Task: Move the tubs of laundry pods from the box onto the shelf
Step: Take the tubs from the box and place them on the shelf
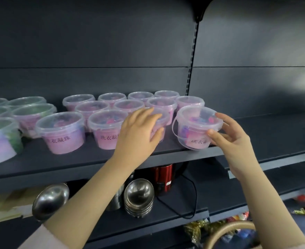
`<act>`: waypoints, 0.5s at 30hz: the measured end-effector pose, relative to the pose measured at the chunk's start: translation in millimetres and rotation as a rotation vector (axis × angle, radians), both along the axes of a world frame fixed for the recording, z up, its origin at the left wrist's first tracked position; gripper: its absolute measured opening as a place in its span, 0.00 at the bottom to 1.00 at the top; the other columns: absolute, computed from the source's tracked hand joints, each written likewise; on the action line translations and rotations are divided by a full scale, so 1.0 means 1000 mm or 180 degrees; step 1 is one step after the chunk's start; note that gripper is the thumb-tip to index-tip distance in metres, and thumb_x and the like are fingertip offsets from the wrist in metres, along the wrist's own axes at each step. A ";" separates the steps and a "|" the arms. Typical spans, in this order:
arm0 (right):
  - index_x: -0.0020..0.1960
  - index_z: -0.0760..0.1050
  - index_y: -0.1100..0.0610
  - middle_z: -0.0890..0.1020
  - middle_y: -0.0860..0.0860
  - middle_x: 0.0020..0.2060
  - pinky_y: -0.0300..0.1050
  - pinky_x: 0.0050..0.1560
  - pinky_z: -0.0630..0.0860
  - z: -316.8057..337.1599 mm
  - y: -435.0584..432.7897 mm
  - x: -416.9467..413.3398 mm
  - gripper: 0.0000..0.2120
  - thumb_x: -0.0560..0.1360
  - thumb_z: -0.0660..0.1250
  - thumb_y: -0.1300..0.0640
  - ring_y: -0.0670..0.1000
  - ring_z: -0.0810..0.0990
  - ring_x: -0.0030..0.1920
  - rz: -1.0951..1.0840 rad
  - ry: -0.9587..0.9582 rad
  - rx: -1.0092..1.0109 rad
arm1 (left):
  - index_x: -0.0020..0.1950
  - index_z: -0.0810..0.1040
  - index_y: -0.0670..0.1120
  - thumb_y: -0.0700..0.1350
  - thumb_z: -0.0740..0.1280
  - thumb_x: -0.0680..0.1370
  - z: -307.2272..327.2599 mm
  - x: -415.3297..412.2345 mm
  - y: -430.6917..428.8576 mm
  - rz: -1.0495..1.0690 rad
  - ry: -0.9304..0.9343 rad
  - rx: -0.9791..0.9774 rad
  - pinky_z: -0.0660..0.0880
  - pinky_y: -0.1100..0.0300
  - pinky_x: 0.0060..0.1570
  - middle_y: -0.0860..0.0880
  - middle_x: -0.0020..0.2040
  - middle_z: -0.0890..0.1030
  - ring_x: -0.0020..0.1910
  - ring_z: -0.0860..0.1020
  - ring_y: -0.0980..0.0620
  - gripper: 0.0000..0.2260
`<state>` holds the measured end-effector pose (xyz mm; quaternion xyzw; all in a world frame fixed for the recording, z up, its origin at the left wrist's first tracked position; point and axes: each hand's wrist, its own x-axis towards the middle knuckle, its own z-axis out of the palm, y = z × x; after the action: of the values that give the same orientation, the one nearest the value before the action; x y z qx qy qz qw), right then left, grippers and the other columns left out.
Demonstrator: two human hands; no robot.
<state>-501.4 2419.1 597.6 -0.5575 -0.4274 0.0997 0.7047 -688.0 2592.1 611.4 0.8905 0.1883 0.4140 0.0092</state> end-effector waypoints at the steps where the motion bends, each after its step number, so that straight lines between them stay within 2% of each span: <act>1: 0.64 0.75 0.45 0.82 0.46 0.58 0.46 0.53 0.81 -0.003 0.007 0.005 0.23 0.70 0.74 0.53 0.50 0.84 0.52 -0.0080 -0.0049 -0.0091 | 0.66 0.76 0.47 0.50 0.64 0.79 -0.002 0.006 0.001 0.0115 0.0170 0.0059 0.63 0.48 0.68 0.48 0.67 0.76 0.68 0.70 0.46 0.17; 4: 0.64 0.73 0.38 0.75 0.46 0.64 0.52 0.59 0.79 -0.014 0.030 0.015 0.24 0.70 0.75 0.48 0.51 0.82 0.56 -0.0355 -0.0266 -0.0411 | 0.66 0.75 0.43 0.46 0.65 0.79 -0.015 0.017 0.007 0.0221 0.0221 0.0209 0.67 0.47 0.67 0.46 0.66 0.76 0.66 0.73 0.43 0.16; 5: 0.64 0.72 0.36 0.71 0.46 0.65 0.50 0.62 0.77 -0.017 0.035 0.018 0.25 0.69 0.75 0.46 0.51 0.79 0.59 -0.0475 -0.0386 -0.0493 | 0.66 0.75 0.42 0.45 0.66 0.79 -0.019 0.018 0.009 0.0275 0.0165 0.0288 0.66 0.47 0.68 0.44 0.67 0.75 0.67 0.71 0.43 0.16; 7: 0.64 0.72 0.37 0.66 0.46 0.67 0.40 0.62 0.75 -0.020 0.046 0.024 0.25 0.69 0.74 0.45 0.52 0.74 0.65 -0.0640 -0.0623 -0.0527 | 0.65 0.75 0.41 0.44 0.66 0.78 -0.025 0.019 0.013 0.0395 0.0033 0.0387 0.65 0.48 0.69 0.42 0.68 0.73 0.68 0.70 0.42 0.16; 8: 0.64 0.72 0.39 0.66 0.46 0.67 0.35 0.59 0.75 -0.020 0.050 0.027 0.24 0.70 0.74 0.45 0.52 0.73 0.66 -0.0671 -0.0687 -0.0515 | 0.64 0.75 0.41 0.43 0.66 0.78 -0.027 0.020 0.015 0.0428 -0.0035 0.0422 0.66 0.48 0.68 0.41 0.67 0.74 0.67 0.70 0.41 0.15; 9: 0.64 0.72 0.41 0.68 0.46 0.68 0.35 0.57 0.76 -0.021 0.055 0.030 0.24 0.70 0.74 0.46 0.51 0.73 0.65 -0.0667 -0.0708 -0.0505 | 0.63 0.76 0.41 0.42 0.66 0.78 -0.028 0.021 0.016 0.0429 -0.0091 0.0434 0.67 0.47 0.67 0.40 0.66 0.74 0.66 0.71 0.40 0.14; 12: 0.64 0.70 0.41 0.72 0.44 0.66 0.44 0.56 0.78 -0.022 0.065 0.038 0.23 0.72 0.73 0.46 0.47 0.77 0.62 -0.0518 -0.0634 -0.0510 | 0.64 0.76 0.40 0.42 0.66 0.79 -0.031 0.024 0.019 0.0307 -0.0162 0.0388 0.69 0.44 0.65 0.40 0.63 0.75 0.64 0.72 0.38 0.14; 15: 0.63 0.71 0.37 0.76 0.36 0.60 0.43 0.54 0.78 -0.021 0.068 0.045 0.19 0.73 0.68 0.40 0.42 0.81 0.54 -0.0289 -0.0468 -0.0503 | 0.66 0.74 0.40 0.42 0.65 0.80 -0.035 0.023 0.020 0.0225 -0.0166 0.0280 0.65 0.47 0.69 0.41 0.65 0.74 0.67 0.69 0.39 0.15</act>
<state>-456.4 2487.4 576.7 -0.6358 -0.4431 0.0600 0.6291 -664.9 2611.9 576.0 0.8718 0.2010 0.4450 -0.0397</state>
